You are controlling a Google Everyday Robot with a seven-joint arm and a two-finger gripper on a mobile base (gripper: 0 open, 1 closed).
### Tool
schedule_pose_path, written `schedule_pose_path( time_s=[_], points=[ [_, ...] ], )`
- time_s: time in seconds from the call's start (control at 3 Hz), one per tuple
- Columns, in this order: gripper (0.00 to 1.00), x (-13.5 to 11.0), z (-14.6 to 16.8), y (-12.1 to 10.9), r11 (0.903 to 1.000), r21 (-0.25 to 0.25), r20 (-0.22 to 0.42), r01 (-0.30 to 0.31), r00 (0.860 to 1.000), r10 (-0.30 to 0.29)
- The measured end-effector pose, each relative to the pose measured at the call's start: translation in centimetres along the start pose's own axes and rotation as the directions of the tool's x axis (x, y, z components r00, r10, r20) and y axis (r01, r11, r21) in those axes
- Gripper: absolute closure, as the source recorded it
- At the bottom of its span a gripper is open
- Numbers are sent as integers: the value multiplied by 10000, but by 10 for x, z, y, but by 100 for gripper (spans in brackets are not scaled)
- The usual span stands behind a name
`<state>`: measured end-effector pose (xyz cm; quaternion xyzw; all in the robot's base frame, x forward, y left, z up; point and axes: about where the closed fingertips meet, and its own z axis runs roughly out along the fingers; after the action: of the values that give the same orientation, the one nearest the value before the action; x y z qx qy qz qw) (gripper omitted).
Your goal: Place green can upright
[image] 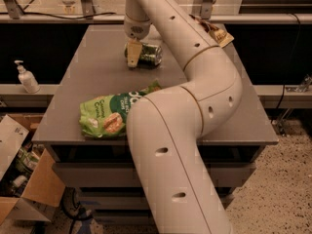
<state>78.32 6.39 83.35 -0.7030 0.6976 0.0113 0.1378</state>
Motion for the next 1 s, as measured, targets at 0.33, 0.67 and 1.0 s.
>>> schedule_pose_path(
  time_s=[0.33, 0.67, 1.0],
  points=[
    [64, 1, -1, -1, 9999, 37, 30, -115, 9999, 115],
    [88, 9, -22, -8, 9965, 342, 843, -766, 9937, 735],
    [100, 25, -57, -18, 9787, 721, 2420, -1920, 9553, 1696]
  ],
)
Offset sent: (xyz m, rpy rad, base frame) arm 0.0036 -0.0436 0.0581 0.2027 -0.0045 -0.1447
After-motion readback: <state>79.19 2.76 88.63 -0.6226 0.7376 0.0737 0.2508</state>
